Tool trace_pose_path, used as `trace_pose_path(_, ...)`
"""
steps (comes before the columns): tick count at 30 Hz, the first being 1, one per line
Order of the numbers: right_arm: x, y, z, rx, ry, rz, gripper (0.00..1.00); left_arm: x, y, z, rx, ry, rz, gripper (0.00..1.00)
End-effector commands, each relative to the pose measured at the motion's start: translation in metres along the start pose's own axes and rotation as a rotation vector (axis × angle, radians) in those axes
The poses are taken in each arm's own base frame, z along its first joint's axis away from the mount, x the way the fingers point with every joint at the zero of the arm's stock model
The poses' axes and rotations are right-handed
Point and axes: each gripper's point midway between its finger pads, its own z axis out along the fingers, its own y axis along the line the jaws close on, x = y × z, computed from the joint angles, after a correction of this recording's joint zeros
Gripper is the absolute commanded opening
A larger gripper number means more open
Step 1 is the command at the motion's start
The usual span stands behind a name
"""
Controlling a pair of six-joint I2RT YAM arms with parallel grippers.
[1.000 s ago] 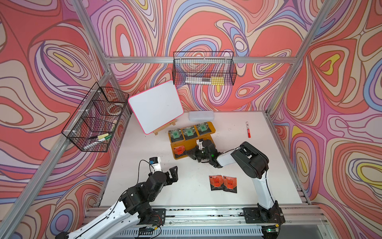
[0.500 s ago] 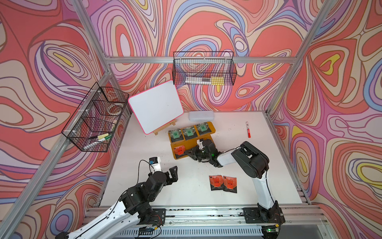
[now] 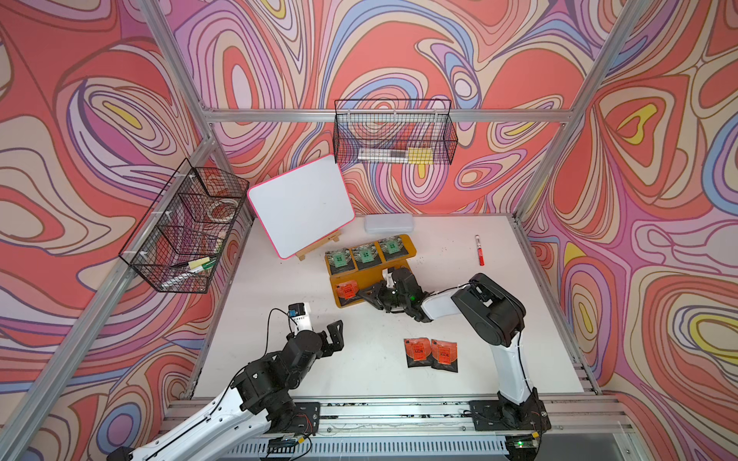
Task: Place the tea bags on the shelf by color
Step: Place the tea bag on the shelf.
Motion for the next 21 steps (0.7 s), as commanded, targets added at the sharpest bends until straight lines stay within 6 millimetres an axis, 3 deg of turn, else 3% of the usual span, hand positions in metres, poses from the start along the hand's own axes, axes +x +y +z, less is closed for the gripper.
trace_pose_path(1, -0.002, 0.0, -0.011, 0.02, -0.025, -0.006, 0.27, 0.003, 0.003, 0.004, -0.013, 0.001, -0.004, 0.99)
trace_pose_path(5, 0.002, -0.002, -0.022, 0.026, -0.035, -0.004, 0.27, 0.005, -0.003, 0.006, 0.015, 0.013, 0.0, 0.99)
trace_pose_path(11, 0.006, 0.0, -0.053, 0.054, -0.063, -0.034, 0.28, 0.011, -0.032, 0.01, 0.148, 0.054, 0.027, 0.99)
trace_pose_path(17, 0.013, 0.004, -0.101, 0.156, -0.102, -0.136, 0.31, 0.019, -0.065, 0.012, 0.292, 0.115, 0.043, 0.99)
trace_pose_path(21, 0.021, 0.0, -0.135, 0.253, -0.11, -0.204, 0.42, 0.031, -0.086, 0.017, 0.371, 0.187, 0.022, 0.99)
